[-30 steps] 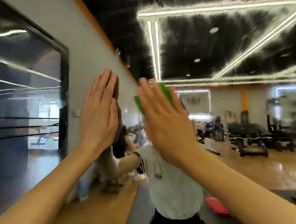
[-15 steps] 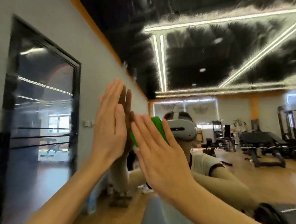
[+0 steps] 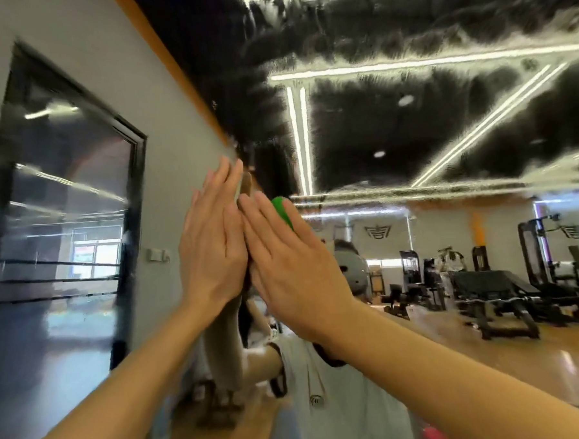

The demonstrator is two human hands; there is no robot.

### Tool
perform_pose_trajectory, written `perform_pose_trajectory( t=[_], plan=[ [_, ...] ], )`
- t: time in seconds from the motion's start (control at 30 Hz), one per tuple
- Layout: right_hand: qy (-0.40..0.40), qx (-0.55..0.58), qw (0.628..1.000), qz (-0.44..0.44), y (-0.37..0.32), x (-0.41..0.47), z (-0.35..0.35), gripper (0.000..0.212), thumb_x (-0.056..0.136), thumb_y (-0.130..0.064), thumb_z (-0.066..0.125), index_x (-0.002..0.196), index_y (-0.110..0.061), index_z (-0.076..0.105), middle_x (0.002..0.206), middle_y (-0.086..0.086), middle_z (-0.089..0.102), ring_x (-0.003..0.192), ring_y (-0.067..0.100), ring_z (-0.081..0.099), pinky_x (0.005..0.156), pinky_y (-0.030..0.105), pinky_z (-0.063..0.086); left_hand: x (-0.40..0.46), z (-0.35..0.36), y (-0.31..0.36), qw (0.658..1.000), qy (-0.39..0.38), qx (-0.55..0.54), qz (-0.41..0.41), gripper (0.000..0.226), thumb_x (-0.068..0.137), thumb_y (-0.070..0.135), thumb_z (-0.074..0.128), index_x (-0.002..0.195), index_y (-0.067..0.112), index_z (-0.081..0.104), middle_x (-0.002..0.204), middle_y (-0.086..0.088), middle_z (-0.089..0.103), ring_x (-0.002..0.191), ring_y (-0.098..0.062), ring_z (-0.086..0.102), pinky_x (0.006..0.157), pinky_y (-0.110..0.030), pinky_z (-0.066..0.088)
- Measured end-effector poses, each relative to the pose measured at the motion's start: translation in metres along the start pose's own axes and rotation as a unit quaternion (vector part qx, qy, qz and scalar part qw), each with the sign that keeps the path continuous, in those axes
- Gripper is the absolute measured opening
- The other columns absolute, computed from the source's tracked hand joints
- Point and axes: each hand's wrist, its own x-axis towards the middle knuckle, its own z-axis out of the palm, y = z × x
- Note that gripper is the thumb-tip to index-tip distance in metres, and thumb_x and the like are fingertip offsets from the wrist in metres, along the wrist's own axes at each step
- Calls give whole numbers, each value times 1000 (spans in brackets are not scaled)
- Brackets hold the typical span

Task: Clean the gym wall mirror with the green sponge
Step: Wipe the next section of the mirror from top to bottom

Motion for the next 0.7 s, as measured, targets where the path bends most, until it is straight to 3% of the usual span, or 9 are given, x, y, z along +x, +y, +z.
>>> perform_pose_trajectory(
  t=[0.13,0.23,0.37,0.4,0.47,0.57,0.7],
  plan=[
    [27,-4,999,21,38,4,-3,58,103,-30,26,156,-6,26,164,13,26,153,27,19,125,42,0,3,0,2,997,-27,70,-6,52,106,39,21,156,23,26,166,-1,25,154,-14,19,126,-36,12],
    [46,1,991,125,93,-29,-10,57,102,-26,34,155,-5,28,163,16,28,152,29,20,125,42,0,1,-1,3,995,-33,94,-3,53,107,40,24,157,24,31,167,-4,23,154,-20,19,125,-40,13],
    [55,0,956,288,102,-45,-22,60,105,-32,17,157,-3,22,165,17,19,154,32,12,125,49,0,1,2,4,989,-48,143,-4,53,107,37,32,159,25,30,168,-9,19,154,-27,18,123,-43,13],
    [54,0,958,281,84,-35,-21,62,104,-33,13,158,-4,20,166,17,17,155,31,9,125,49,-2,2,2,4,987,-53,150,-2,54,107,37,32,159,24,30,168,-10,18,154,-28,17,123,-44,13],
    [28,8,984,175,41,-21,-10,61,104,-34,9,159,-7,14,167,15,11,155,29,4,124,47,-8,3,1,4,985,-65,160,-2,54,107,37,30,159,22,29,168,-12,17,154,-30,17,124,-46,14],
    [-11,3,1000,12,23,-20,-5,57,107,-29,21,159,-8,15,168,13,13,156,26,6,124,43,-8,2,-4,7,983,-76,164,-1,55,107,35,28,160,21,28,167,-13,17,155,-30,15,125,-42,4],
    [28,43,997,61,82,-54,-14,58,101,-16,46,155,-2,30,162,18,27,152,30,20,125,39,-5,6,9,27,988,-66,138,30,54,106,22,34,159,16,28,168,-11,16,156,-28,10,126,-36,0]
  ],
)
